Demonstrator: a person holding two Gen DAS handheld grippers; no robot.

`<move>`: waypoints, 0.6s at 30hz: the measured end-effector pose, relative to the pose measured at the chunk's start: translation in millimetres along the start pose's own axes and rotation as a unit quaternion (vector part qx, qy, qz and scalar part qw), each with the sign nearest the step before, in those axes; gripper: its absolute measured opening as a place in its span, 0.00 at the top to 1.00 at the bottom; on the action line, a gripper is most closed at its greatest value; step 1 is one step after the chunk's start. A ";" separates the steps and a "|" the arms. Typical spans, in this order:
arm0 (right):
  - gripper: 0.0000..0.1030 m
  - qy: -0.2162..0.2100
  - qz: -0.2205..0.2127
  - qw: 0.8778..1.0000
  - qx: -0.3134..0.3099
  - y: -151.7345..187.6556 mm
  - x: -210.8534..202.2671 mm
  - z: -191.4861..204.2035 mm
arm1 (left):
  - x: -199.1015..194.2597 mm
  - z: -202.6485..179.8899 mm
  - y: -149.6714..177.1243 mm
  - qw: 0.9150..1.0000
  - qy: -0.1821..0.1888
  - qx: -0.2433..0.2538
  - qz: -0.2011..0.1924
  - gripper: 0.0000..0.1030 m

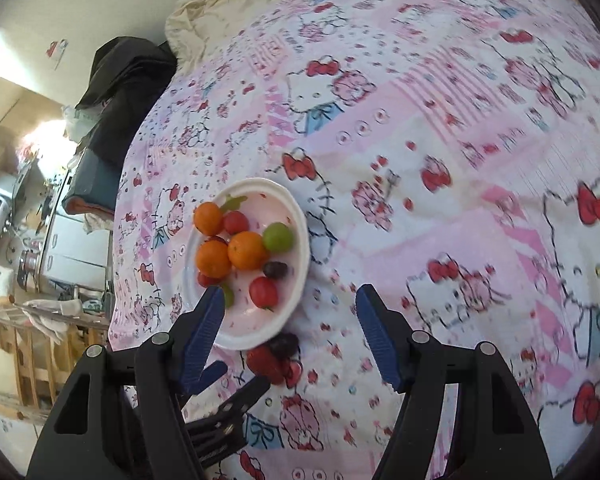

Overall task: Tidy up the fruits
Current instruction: 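Grasp the red strawberry beside the plate with the left tool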

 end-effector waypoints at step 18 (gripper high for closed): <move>0.32 0.025 0.007 0.999 -0.038 16.2 0.1 9.2 | 17.9 -14.0 -0.3 0.998 -0.014 0.053 0.007 0.66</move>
Point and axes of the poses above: each gripper's, at about its wrist camera, not at the fingertips, and x roughly the way its jaws point, z to its left, y to its underside, the point moved 2 cm from there along x, roughly the way its jaws point, and after that the axes turned 11 degrees about -x, right-handed, at the moved point
